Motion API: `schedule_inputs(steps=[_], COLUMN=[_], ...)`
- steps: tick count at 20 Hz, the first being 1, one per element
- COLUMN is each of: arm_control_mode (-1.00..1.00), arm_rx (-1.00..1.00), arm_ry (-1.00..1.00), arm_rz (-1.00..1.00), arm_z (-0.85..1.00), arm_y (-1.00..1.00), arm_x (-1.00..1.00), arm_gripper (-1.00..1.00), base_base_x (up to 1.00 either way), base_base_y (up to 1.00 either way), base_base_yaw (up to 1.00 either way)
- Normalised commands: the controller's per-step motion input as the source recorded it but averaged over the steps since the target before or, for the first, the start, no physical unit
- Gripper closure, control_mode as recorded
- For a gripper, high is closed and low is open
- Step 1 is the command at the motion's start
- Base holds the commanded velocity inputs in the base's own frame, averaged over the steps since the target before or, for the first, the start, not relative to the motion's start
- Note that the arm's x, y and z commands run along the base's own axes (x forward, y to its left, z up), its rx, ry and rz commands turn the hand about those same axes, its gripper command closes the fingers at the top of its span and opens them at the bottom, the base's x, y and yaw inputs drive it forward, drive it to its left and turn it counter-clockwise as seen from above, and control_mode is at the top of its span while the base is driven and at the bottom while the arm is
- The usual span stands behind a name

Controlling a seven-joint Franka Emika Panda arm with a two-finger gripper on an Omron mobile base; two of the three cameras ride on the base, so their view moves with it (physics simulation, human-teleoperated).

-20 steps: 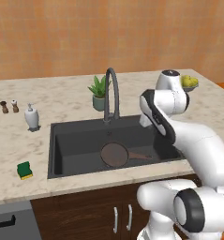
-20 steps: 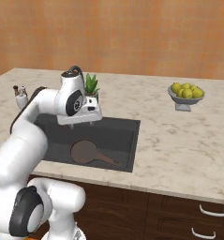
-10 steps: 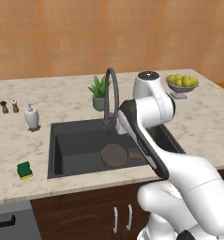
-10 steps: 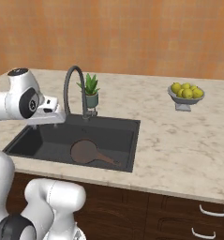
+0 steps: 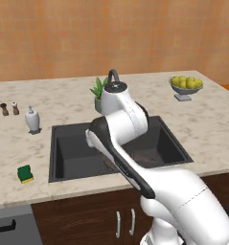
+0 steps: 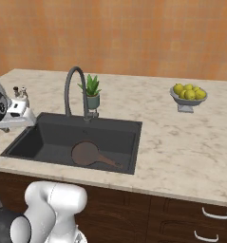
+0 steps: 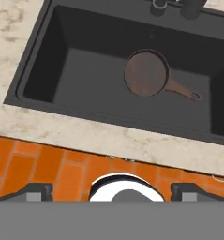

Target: Pick the pan and sponge and place them into the sink. Then turn on the water.

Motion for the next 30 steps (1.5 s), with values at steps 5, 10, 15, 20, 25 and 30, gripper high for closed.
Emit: schedule_inputs(steps=[5, 10, 15, 20, 25, 30], arm_control_mode=[-1.0, -1.0, -1.0, -1.0, -1.0, -1.0], arm_rx=[0.0, 0.0, 0.03, 0.0, 0.0, 0.0], arm_ry=[0.0, 0.03, 0.02, 0.05, 0.11, 0.03], arm_rz=[0.0, 0.0, 0.0, 0.0, 0.0, 0.0], arm_z=[0.0, -0.06, -0.31, -0.41, -0.58, -0.45], arm_y=[0.98, 1.0, 0.83, 0.72, 0.43, 0.58], arm_x=[0.02, 0.07, 0.04, 0.42, 0.5, 0.33], arm_gripper=[-1.0, -1.0, -1.0, -1.0, -1.0, -1.0], base_base_x=[0.0, 0.0, 0.0, 0.0, 0.0, 0.0], base_base_y=[0.0, 0.0, 0.0, 0.0, 0.0, 0.0], base_base_yaw=[0.0, 0.0, 0.0, 0.0, 0.0, 0.0])
